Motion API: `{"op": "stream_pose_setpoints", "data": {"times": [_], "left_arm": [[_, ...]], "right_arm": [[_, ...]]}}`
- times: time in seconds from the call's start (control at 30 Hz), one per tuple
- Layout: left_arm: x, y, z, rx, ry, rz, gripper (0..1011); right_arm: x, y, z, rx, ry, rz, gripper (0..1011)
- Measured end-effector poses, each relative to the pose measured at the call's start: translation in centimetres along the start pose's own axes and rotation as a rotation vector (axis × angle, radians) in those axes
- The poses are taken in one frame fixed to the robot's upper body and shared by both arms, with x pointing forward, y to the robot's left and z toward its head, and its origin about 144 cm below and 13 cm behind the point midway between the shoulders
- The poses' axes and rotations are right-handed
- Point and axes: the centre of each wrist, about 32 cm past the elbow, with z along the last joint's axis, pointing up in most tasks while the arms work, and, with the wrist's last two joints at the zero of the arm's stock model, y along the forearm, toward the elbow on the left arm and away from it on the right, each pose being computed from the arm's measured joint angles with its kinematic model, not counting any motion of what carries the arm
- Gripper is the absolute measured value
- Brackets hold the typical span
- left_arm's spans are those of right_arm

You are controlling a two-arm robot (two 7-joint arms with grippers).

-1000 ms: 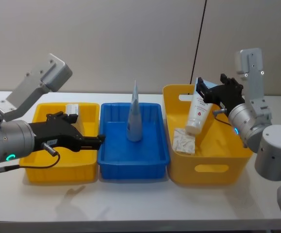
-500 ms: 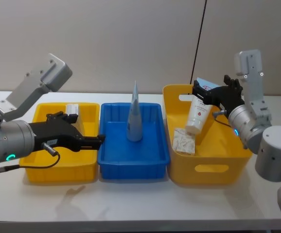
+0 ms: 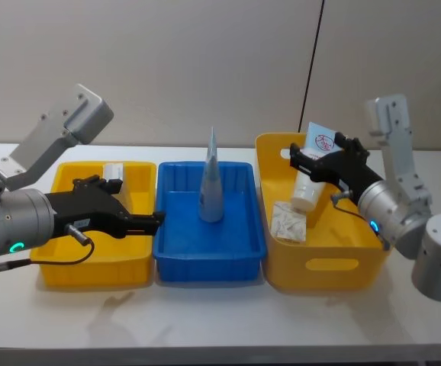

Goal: Bimanual collaborative sorting of washing and personal care products

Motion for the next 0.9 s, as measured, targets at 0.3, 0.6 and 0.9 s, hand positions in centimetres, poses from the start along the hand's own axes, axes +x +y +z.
{"op": "stream_pose_setpoints", "data": {"times": [0.3, 0.6, 0.9], "left_arm": [[0.0, 0.0, 0.0, 0.0, 0.0, 0.0, 1001], [0.0, 0.0, 0.0, 0.0, 0.0, 0.0, 1001], [0.0, 0.0, 0.0, 0.0, 0.0, 0.0, 1001]], "right_arm": [[0.6, -1.3, -0.9, -0.009, 0.027, 0.126, 1003], [1.2, -2.5, -1.8, -0.015, 0.061, 0.271, 1003], [1.1, -3.0, -2.5, -0.012, 0.095, 0.435, 1003]]}}
